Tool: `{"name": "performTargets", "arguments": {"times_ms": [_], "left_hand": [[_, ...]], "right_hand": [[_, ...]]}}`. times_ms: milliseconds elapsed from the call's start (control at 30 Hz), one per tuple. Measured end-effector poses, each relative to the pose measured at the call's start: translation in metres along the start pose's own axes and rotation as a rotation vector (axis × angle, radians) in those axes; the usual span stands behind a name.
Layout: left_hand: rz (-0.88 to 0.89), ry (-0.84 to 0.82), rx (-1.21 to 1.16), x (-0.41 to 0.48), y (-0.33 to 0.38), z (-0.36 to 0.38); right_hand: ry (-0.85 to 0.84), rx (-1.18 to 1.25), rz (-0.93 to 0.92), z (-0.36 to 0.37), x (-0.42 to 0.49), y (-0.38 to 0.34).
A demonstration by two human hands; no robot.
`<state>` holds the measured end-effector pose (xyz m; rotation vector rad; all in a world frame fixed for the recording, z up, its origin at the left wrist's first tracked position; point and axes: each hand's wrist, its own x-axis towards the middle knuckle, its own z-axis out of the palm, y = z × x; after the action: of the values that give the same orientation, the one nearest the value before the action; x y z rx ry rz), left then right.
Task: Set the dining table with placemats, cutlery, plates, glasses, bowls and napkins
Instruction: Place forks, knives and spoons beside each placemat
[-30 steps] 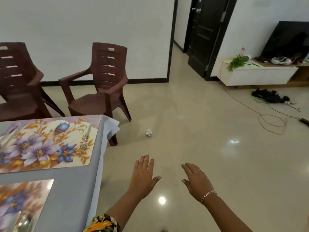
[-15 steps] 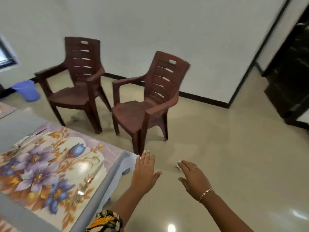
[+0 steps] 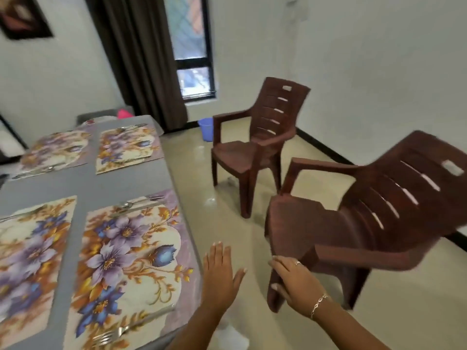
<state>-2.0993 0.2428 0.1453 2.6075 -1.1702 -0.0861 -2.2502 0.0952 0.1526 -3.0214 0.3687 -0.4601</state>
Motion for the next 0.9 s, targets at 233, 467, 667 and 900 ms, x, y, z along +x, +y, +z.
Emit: {"name": "performTargets", "arguments": {"times_ms": [233,467,667,900], "left_hand": [[-0.391,0.054,0.067,0.020,-0.025,-0.019],[-0.674,0.129,-0.045,0.035,-0.087,-0.020],[-0.831,0.144,-0.004,0.058,-0.107,-0.027],[-0.954,-0.021,-0.135,0.067,-0.108,-0.005]], "right_hand": [[-0.043,0.103,-0.367,0.022,0.115,0.026],[-0.184,0.152,-0.706,0.060,0.236,-0.017],[-0.270,0.177,-1.033,0.096,0.312,-0.062],[-0.418,0.155,-1.411,0.137,0.362,-0.109]]}}
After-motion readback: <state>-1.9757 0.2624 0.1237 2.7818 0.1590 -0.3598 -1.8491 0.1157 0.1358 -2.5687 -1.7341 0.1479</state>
